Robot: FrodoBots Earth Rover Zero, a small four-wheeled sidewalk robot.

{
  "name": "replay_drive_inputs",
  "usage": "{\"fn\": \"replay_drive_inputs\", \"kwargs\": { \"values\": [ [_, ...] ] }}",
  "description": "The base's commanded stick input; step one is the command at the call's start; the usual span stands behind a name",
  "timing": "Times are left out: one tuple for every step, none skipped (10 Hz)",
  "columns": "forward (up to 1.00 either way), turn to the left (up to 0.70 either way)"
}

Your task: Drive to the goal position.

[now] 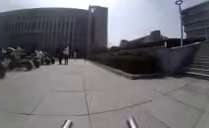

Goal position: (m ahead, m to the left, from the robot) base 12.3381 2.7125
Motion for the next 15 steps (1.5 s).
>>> {"fn": "replay_drive_inputs", "kwargs": {
  "values": [
    [0.70,0.01],
    [0.70,0.01],
    [0.70,0.01],
    [0.70,0.01],
    [0.70,0.01],
    [0.70,0.01],
    [0.70,0.01],
    [0.70,0.01],
    [0.70,0.01],
    [0.70,0.01],
    [0.70,0.01],
    [0.70,0.01],
    [0.70,0.01],
    [0.70,0.01],
    [0.70,0.01]
  ]
}}
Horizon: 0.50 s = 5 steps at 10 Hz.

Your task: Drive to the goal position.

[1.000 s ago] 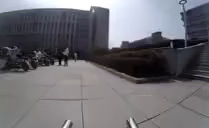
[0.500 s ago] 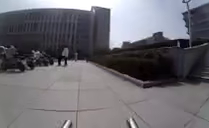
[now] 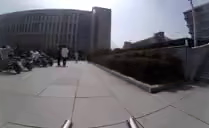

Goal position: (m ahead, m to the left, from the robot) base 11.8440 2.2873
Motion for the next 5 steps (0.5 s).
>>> {"fn": "replay_drive_inputs", "kwargs": {
  "values": [
    [0.70,0.01],
    [0.70,0.01],
    [0.70,0.01],
    [0.70,0.01],
    [0.70,0.01]
  ]
}}
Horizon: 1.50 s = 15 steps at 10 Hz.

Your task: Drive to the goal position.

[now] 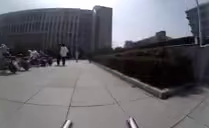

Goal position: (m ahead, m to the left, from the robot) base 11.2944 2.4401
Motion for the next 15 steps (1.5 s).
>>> {"fn": "replay_drive_inputs", "kwargs": {
  "values": [
    [0.70,0.01],
    [0.70,0.01],
    [0.70,0.01],
    [0.70,0.01],
    [0.70,0.01],
    [0.70,0.01],
    [0.70,0.01],
    [0.70,0.01],
    [0.70,0.01],
    [0.70,0.01],
    [0.70,0.01],
    [0.70,0.01],
    [0.70,0.01],
    [0.70,0.01],
    [0.70,0.01]
  ]
}}
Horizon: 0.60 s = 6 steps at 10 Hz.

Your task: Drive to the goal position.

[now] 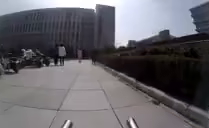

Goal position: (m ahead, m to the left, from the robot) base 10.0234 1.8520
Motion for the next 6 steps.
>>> {"fn": "replay_drive_inputs", "kwargs": {
  "values": [
    [0.70,0.01],
    [0.70,0.01],
    [0.70,0.01],
    [0.70,0.01],
    [0.70,0.01],
    [0.70,0.01]
  ]
}}
